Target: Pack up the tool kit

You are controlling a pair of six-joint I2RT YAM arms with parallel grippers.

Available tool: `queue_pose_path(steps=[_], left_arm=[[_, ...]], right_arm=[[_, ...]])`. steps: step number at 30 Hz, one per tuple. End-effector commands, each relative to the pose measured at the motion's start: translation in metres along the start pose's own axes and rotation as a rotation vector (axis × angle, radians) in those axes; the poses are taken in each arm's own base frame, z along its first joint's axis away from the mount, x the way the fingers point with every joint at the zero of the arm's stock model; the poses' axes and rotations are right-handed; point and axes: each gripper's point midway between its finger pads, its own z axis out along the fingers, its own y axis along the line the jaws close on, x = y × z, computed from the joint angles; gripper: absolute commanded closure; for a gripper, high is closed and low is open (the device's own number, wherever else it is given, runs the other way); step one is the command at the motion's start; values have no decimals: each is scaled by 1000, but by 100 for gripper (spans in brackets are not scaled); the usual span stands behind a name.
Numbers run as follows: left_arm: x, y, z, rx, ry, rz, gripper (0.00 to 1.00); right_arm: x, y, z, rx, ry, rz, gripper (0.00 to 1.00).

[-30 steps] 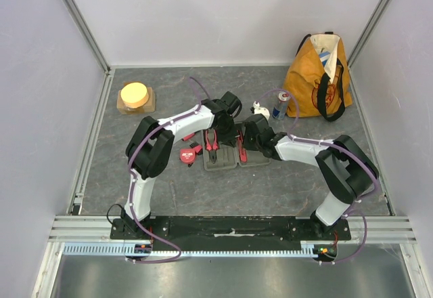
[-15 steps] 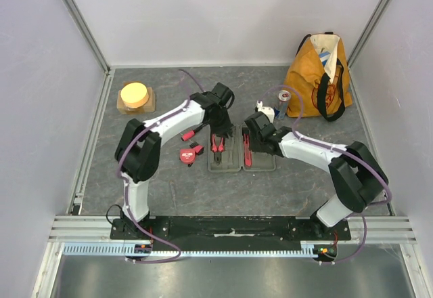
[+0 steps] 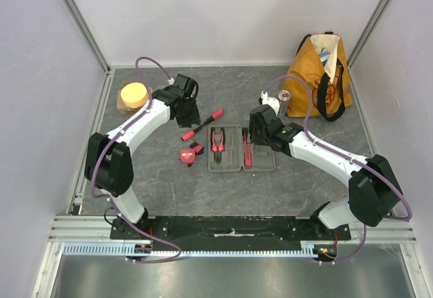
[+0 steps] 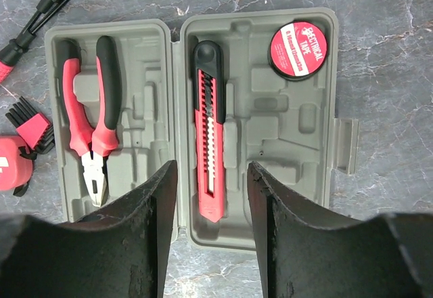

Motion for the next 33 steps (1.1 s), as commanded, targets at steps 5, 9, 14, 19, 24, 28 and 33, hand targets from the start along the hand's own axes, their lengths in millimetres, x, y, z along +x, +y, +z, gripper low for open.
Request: queue_pose_path(steps=[5,9,14,19,24,28,33], left_arm=[[-3,42,31,-166,6,258,54],[-8,54,47,-217,-1,332,52],[-20,46,64,-150,-3,467,50],[-10,32,77,-38,61,550,50],[12,44,91,-39,149,586,50],[21,55,96,-69,192,599,53],[28,55,93,-56,206,585,70]], right_arm=[[-20,7,-4,-3,-35,6,46],[-25,11,3,-8,-27,-2,45],[-22,9,13,-14,13,2,44],[-22,-4,21,-3,38,29,44],[-26,-15,25,9,43,52,44],[-22,-19,28,12,60,58,44],[-23,-22,29,13,64,67,44]])
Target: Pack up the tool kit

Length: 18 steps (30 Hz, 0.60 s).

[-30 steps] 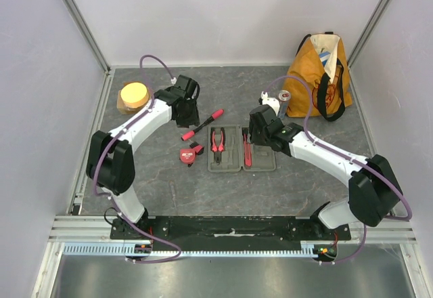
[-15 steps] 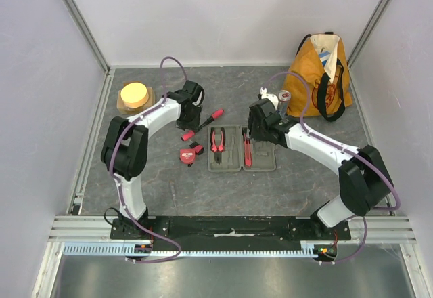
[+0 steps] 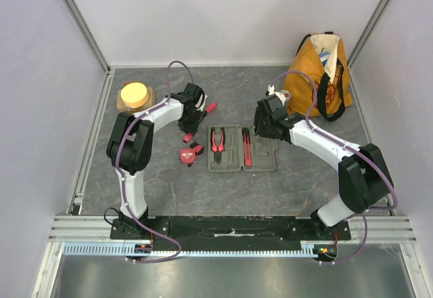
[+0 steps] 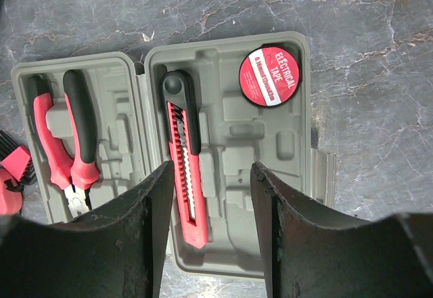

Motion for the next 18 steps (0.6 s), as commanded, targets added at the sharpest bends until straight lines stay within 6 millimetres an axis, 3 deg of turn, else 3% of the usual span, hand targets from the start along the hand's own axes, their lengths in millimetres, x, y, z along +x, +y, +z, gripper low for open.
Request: queue_pose_path(steps=[1,3,7,13,18], left_arm=[[6,-9,-4,52,14,39,73],[4,-11,-13,66,-3,39,85],[3,-20,-35,129,-44,36,98],[-14,-36,-83,220,-146,-50,98],[-24,-74,-117,399,-185,-222,98]], right_arm=[[-11,6,-1,-25,-16,3,44],[-11,5,-2,-28,-18,6,45],[-13,6,-3,-35,-22,14,44],[-14,7,-6,-45,-28,22,45],[-14,8,-7,-55,-28,28,45]])
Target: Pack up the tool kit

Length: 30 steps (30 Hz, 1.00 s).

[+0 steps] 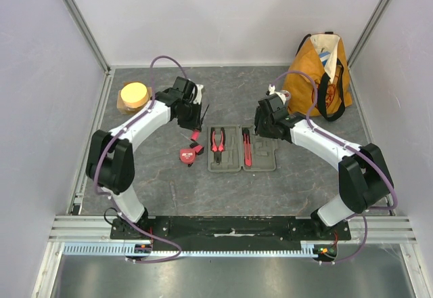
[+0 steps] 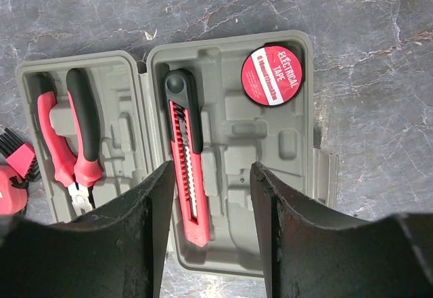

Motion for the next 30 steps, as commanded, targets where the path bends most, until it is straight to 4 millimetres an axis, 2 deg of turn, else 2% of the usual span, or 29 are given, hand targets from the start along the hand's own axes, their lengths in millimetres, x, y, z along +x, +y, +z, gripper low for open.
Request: queue_pose_path(steps=[1,6,8,13,24,30], left_arm=[[-19,-58,-32,208,-76,-179,98],[-6,-105,-30,269,-19,-364,98],[4,-122,-21,278,19,-409,98],[27,-142,1,198,64,-453,98],[47,-151,34,113,144,-541,98],[39,-161,47,137,168,-540,98]], right_arm=[[-14,8,-8,-38,-43,20,45],[-10,7,-10,-42,-40,38,45],[-8,6,-11,-44,-39,43,45],[-1,0,-15,-40,-39,47,45],[9,-7,-17,-38,-33,46,44],[16,-7,-17,-56,-26,60,45]])
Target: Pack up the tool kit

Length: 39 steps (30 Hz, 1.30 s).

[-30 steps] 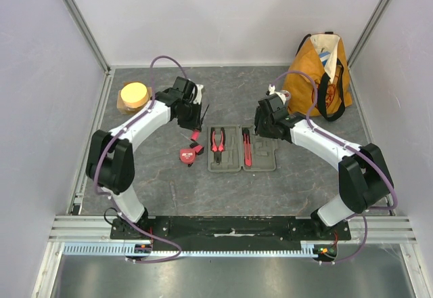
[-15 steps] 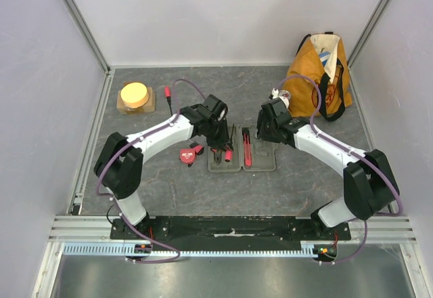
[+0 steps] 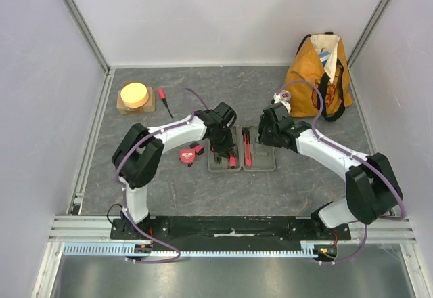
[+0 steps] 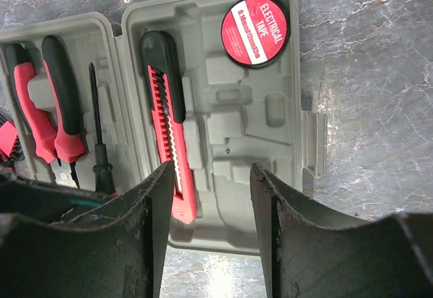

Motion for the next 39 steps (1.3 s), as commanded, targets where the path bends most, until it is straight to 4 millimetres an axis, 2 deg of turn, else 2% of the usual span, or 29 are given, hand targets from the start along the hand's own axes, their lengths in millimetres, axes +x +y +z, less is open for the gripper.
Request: queue_pose_path(steps=[1,14,19,23,26,30,34,36,39], left_arm=[[-15,-25,0,50,-29,-31,98],[-19,-22,17,1,-19,-30,96],[-14,-13,22,-38,10,-52,81],[-14,-5,13,-71,-11,-54,65],[-16,-10,2,-49,-31,-49,57],[-23,-24,-19,-1,-75,-33,57],[-27,-28,-35,18,-117,-27,57],[-27,-26,-37,16,-125,-29,62],[-22,-19,-31,0,-102,-31,72]], right_arm=[[-9,7,-7,-48,-44,30,45],[-2,6,-5,-54,-27,8,45],[-3,4,-7,-54,-32,7,44],[-3,3,-8,-57,-34,12,44],[-2,4,-9,-64,-32,16,44],[-7,9,-12,-85,-38,8,44],[-15,17,-12,-111,-45,-14,43],[-17,25,-12,-143,-43,-28,43],[-20,41,-8,-208,-36,-49,44]])
